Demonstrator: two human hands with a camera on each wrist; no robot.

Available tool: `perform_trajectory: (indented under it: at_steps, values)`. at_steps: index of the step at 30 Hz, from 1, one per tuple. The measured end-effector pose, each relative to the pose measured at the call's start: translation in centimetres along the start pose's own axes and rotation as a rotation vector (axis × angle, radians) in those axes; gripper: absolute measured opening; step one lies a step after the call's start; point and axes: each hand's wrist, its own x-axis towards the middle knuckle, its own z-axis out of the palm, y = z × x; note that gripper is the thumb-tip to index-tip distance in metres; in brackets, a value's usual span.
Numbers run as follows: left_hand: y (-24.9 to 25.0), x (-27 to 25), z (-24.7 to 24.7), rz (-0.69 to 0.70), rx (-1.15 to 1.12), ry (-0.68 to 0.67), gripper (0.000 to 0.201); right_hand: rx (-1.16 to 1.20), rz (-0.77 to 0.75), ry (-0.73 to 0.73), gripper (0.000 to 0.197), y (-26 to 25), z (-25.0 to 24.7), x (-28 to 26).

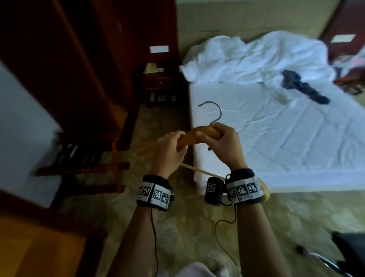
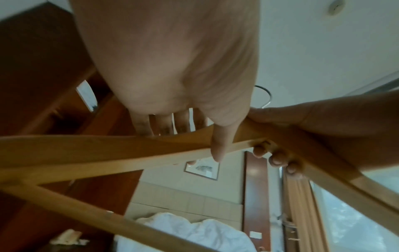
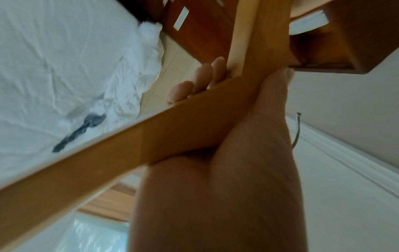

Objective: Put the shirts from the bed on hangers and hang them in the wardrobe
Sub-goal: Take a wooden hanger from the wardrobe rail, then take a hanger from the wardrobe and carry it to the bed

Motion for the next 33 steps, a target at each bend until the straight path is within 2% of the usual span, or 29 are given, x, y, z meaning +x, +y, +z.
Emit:
perform_trajectory:
  at_steps: [4, 7, 13, 19, 25, 33]
  values:
    - [6.9, 3.7, 8.0, 0.054, -0.101, -0.057, 0.033, -0.138, 0.11, 0.025, 0.035, 5.0, -10.7, 1.7]
    - [10.9, 6.1, 13.7, 0.082, -0.17, -0.119, 0.037, -0.204, 0.197, 0.052, 0.043, 8.9, -16.5, 2.4]
    - [16.7, 12.9, 21.6, 0.156, -0.153, -0.241, 0.031, -0.201, 0.27, 0.194, 0.044, 15.3, -23.4, 6.3]
    - [20.5, 23.5, 29.0, 0.26, -0.205, -0.293, 0.028, -0.216, 0.288, 0.294, 0.041, 20.2, -29.6, 14.1]
    - [27.1, 34.2, 36.6, 0.378, -0.192, -0.398, 0.025, -0.281, 0.367, 0.424, 0.04, 23.9, -38.2, 21.9]
    - [36.3, 42.8, 48.2, 0.529, -0.12, -0.548, 0.025, -0.34, 0.48, 0.495, 0.037, 30.2, -49.3, 27.1]
